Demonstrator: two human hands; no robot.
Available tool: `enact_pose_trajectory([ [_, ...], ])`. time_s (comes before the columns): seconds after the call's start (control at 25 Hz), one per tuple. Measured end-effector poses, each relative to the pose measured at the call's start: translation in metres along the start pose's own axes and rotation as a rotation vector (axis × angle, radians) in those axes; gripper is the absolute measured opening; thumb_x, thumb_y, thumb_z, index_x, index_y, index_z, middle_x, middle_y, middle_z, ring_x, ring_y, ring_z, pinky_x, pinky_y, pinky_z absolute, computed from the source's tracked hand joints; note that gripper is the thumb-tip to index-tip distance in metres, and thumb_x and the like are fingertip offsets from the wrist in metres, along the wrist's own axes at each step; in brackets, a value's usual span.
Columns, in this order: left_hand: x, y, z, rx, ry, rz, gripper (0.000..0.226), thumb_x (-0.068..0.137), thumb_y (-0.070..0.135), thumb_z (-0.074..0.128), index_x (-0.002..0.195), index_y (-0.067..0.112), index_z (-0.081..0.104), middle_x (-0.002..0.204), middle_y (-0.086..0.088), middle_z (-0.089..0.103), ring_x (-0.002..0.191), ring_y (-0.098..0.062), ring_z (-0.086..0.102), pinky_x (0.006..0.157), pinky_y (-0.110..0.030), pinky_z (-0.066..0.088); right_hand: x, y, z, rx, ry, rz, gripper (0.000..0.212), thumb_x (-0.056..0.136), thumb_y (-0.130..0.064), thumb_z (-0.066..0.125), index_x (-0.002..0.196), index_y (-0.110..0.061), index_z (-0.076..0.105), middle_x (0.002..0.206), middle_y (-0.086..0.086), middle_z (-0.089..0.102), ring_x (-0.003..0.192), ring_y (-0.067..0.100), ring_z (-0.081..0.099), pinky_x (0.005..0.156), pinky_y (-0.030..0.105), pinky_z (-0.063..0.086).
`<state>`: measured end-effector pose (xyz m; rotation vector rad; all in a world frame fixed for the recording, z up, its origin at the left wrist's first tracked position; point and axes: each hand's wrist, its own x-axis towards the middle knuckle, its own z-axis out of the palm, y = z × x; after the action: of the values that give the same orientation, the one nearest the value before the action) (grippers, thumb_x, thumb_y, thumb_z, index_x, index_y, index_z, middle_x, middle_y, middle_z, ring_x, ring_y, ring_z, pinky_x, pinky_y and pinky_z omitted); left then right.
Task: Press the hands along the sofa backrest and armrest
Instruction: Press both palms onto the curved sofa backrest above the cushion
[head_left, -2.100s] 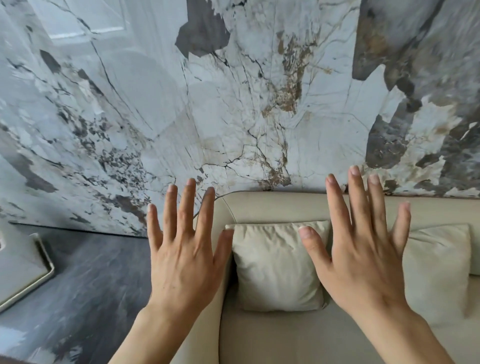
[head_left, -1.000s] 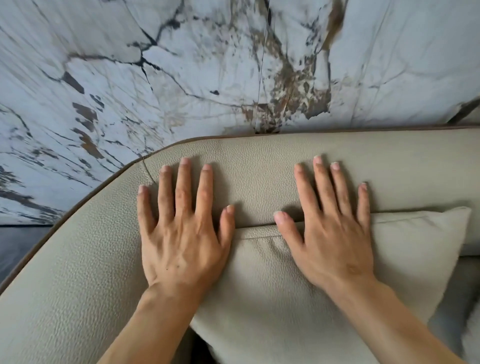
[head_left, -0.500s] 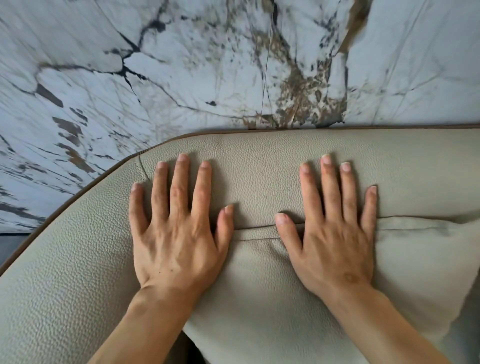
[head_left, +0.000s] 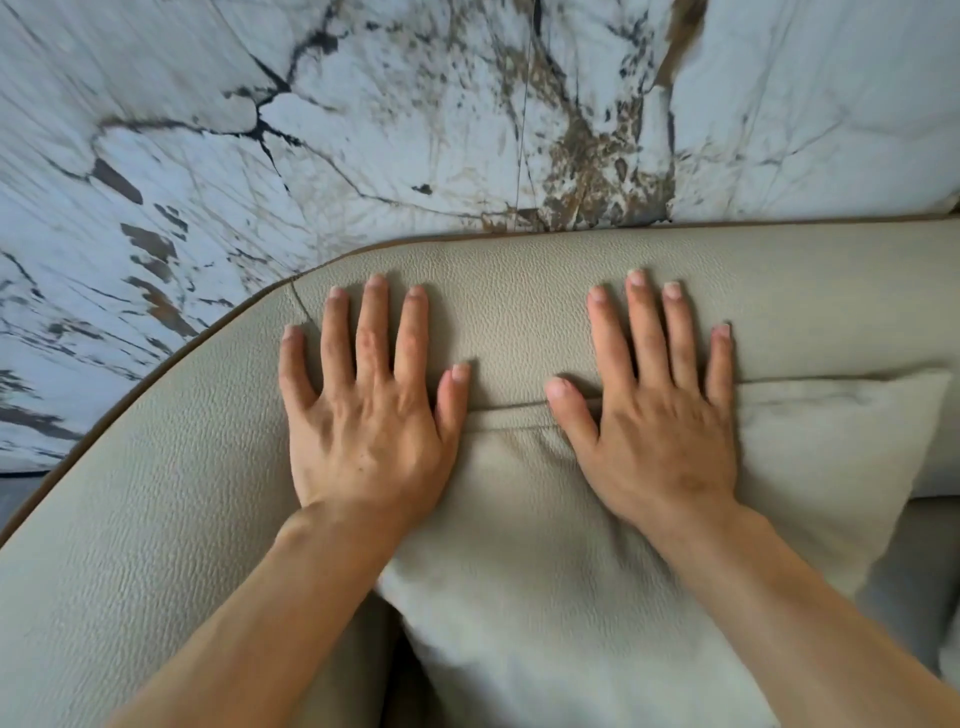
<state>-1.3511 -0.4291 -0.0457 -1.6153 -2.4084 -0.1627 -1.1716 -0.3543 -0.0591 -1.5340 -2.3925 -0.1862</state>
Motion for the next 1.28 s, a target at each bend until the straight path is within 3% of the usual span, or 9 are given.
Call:
enact_pose_trajectory([
  [0.12,-0.007,-0.003,-0.017,-0.123,-0.106,-0.018,0.069,0.097,0.059,0.015,0.156,0.024,0.020,0.166,-0.006,0.016,0.153,-0.027,0.007,0.123,-0.049,0.000,-0.013,-0.002,-0.027,0.023,-0.035,0.002,0.073,0.092,-0.060,0.025,0.155,-0.025,0.016,0.164,0.006,0.015,0.151,0.027,0.012,0.120,0.055,0.009],
  [0.2,-0.023,-0.009,-0.035,-0.202,-0.082,-0.033,0.069,0.096,0.058,0.014,0.156,0.024,0.022,0.166,-0.006,0.016,0.154,-0.027,0.007,0.124,-0.046,-0.004,-0.032,-0.003,-0.052,0.036,0.021,0.015,0.070,0.094,-0.058,0.025,0.155,-0.023,0.020,0.163,0.007,0.020,0.149,0.029,0.018,0.118,0.057,0.010],
  [0.44,-0.087,-0.037,-0.122,-0.193,0.126,0.022,0.063,0.099,0.053,0.025,0.151,0.018,0.035,0.158,-0.013,0.035,0.149,-0.033,0.025,0.122,-0.055,0.009,-0.077,-0.016,-0.147,0.026,0.109,0.022,0.067,0.096,-0.056,0.024,0.154,-0.022,0.023,0.163,0.008,0.021,0.149,0.029,0.018,0.117,0.058,0.010],
  [0.8,-0.124,-0.116,-0.322,-0.280,0.329,0.136,0.066,0.096,0.051,0.033,0.153,0.017,0.032,0.161,-0.015,0.028,0.150,-0.036,0.017,0.120,-0.057,0.007,-0.122,-0.102,-0.367,-0.023,0.284,0.095,0.067,0.097,-0.060,0.016,0.155,-0.027,0.016,0.164,0.004,0.015,0.151,0.027,0.012,0.117,0.057,0.007],
  [0.96,-0.139,-0.149,-0.409,-0.275,0.397,0.166,0.066,0.095,0.048,0.036,0.153,0.017,0.030,0.162,-0.014,0.026,0.150,-0.036,0.016,0.119,-0.059,0.010,-0.147,-0.135,-0.462,-0.024,0.350,0.137,0.068,0.096,-0.059,0.023,0.155,-0.028,0.012,0.164,0.004,0.013,0.151,0.027,0.011,0.116,0.058,0.008],
  [1.08,-0.156,-0.158,-0.448,-0.276,0.434,0.188,0.065,0.095,0.048,0.037,0.152,0.016,0.032,0.161,-0.014,0.026,0.150,-0.037,0.016,0.119,-0.058,0.010,-0.167,-0.148,-0.513,-0.018,0.388,0.157,0.070,0.094,-0.056,0.029,0.155,-0.025,0.016,0.164,0.006,0.014,0.151,0.028,0.011,0.116,0.058,0.008],
  [1.28,-0.201,-0.159,-0.491,-0.221,0.455,0.223,0.065,0.096,0.048,0.038,0.151,0.014,0.036,0.160,-0.013,0.030,0.149,-0.036,0.018,0.120,-0.056,0.009,-0.215,-0.147,-0.566,-0.030,0.430,0.169,0.068,0.096,-0.058,0.022,0.155,-0.025,0.015,0.164,0.007,0.013,0.151,0.027,0.007,0.116,0.060,0.007],
])
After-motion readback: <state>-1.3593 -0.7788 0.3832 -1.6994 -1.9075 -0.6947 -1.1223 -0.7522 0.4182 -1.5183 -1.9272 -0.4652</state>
